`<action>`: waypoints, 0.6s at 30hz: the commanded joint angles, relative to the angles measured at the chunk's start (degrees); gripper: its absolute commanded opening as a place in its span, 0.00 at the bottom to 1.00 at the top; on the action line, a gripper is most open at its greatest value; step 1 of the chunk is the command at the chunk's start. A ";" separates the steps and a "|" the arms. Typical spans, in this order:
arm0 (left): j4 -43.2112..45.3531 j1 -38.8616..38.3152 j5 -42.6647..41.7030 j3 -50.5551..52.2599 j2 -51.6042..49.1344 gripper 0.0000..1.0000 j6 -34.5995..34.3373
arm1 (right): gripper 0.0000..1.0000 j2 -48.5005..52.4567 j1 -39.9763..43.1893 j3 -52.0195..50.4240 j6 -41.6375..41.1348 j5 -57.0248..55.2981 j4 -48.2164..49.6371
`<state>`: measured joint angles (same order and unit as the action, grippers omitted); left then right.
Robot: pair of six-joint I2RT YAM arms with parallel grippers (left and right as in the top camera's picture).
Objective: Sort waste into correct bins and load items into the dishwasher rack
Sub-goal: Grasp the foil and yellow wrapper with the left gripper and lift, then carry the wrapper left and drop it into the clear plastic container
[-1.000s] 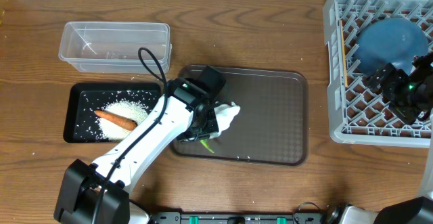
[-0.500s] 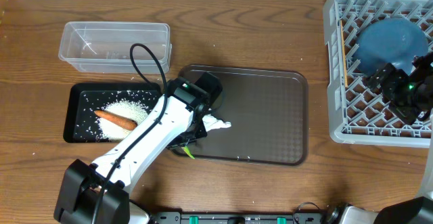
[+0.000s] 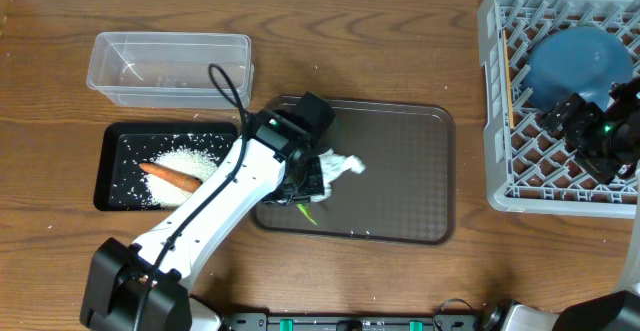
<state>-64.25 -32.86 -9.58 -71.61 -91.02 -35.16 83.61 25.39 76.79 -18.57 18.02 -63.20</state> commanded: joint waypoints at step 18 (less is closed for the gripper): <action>10.45 4.52 0.00 -10.38 0.96 0.06 1.05 | 0.99 -0.35 0.52 0.28 1.05 0.17 -0.07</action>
<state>-55.72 -29.98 -18.74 -80.66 -90.96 -32.42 83.61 25.39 76.79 -18.57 18.02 -63.20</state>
